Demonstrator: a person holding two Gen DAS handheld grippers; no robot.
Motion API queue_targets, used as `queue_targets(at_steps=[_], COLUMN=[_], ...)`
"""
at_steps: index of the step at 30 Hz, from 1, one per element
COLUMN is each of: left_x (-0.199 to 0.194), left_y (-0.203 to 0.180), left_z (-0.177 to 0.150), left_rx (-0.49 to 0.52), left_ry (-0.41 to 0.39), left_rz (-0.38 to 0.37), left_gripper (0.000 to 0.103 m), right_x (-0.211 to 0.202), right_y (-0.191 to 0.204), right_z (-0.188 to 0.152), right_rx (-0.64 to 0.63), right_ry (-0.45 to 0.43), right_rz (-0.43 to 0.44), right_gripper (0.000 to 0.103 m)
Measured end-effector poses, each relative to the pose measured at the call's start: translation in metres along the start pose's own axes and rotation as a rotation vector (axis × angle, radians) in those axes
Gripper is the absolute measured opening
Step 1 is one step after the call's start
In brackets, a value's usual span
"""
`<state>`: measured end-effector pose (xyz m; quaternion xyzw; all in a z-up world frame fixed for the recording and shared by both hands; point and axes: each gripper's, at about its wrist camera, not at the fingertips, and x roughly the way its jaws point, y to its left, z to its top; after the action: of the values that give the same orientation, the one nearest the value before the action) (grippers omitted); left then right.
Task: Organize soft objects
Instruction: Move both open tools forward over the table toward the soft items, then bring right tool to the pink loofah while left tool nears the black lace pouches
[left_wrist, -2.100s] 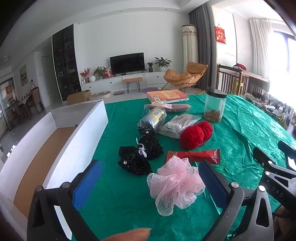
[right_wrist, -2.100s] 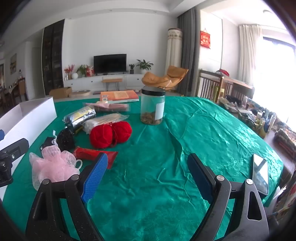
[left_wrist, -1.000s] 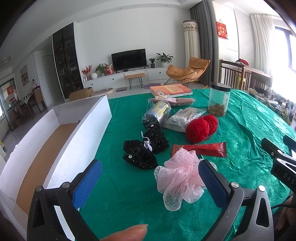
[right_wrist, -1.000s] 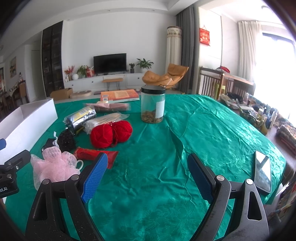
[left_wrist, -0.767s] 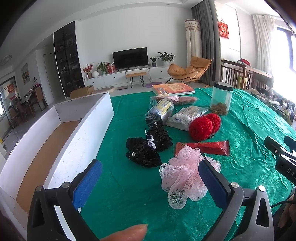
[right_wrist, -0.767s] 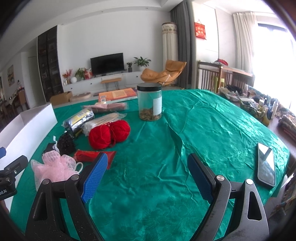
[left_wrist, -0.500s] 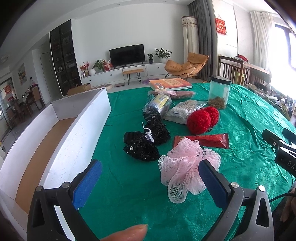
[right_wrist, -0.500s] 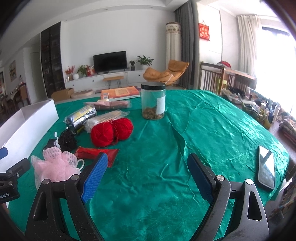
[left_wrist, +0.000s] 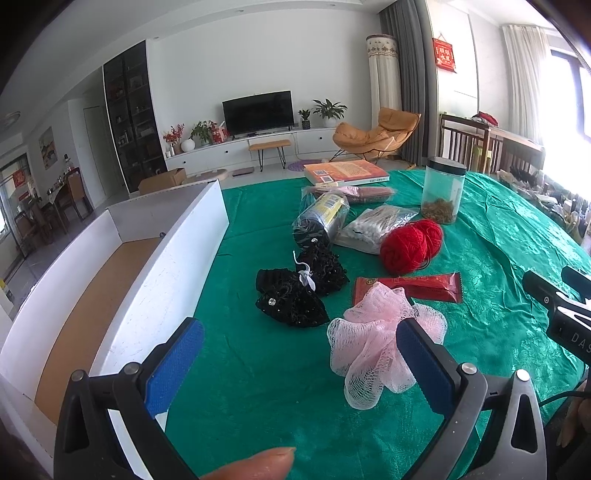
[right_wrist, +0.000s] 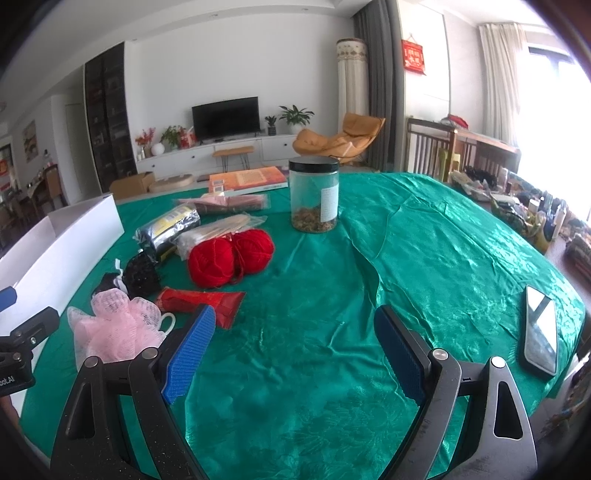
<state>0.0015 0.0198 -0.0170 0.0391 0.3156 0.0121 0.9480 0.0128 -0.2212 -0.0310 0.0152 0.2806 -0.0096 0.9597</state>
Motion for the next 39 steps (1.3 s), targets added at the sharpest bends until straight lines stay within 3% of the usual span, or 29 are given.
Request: queue_targets(at_steps=[10,14,16,19,21,23,25,28,31,34,37,39], left_x=[-0.001,-0.008,-0.015,-0.022,-0.023,-0.024,-0.022,-0.023,-0.017,0.004,0.034,0.053], left_y=[0.012,0.026,0.037,0.051,0.056,0.055,0.049,0.035,0.016,-0.003,-0.019,-0.026], left_z=[0.007,0.019,0.026,0.032,0.032,0.029,0.024,0.016,0.006,-0.007,-0.018,-0.022], left_rx=[-0.012,-0.038,-0.061,-0.094,-0.106,-0.102,-0.079,-0.026,0.048,0.104,0.129,0.138], left_ry=[-0.014,-0.043,-0.065,-0.086,-0.088,-0.080,-0.065,-0.048,-0.013,0.050,0.126,0.162], left_rz=[0.028,0.053,0.069,0.083,0.083,0.078,0.067,0.053,0.037,0.015,-0.016,-0.021], left_gripper=[0.103,0.103,0.103,0.103,0.103,0.103,0.103,0.103,0.103,0.103,0.103,0.103], right_x=[0.002,0.003,0.004,0.008,0.013,0.023,0.041,0.076,0.092,0.092,0.080,0.066], right_y=[0.003,0.008,0.013,0.036,0.065,0.100,0.127,0.126,0.065,-0.026,-0.084,-0.093], right_z=[0.000,-0.001,-0.002,-0.005,-0.011,-0.019,-0.028,-0.027,-0.018,-0.011,-0.015,-0.016], right_rx=[-0.011,-0.024,-0.038,-0.091,-0.182,-0.303,-0.391,-0.317,-0.112,0.180,0.438,0.491], right_ry=[0.012,0.021,0.032,0.073,0.124,0.185,0.227,0.301,0.307,0.295,0.243,0.199], right_rz=[0.024,0.077,0.165,0.390,0.507,0.561,0.521,0.442,0.225,-0.005,-0.050,-0.034], right_gripper=[0.090,0.090,0.090,0.090,0.090,0.090,0.090,0.090,0.090,0.090,0.090,0.090])
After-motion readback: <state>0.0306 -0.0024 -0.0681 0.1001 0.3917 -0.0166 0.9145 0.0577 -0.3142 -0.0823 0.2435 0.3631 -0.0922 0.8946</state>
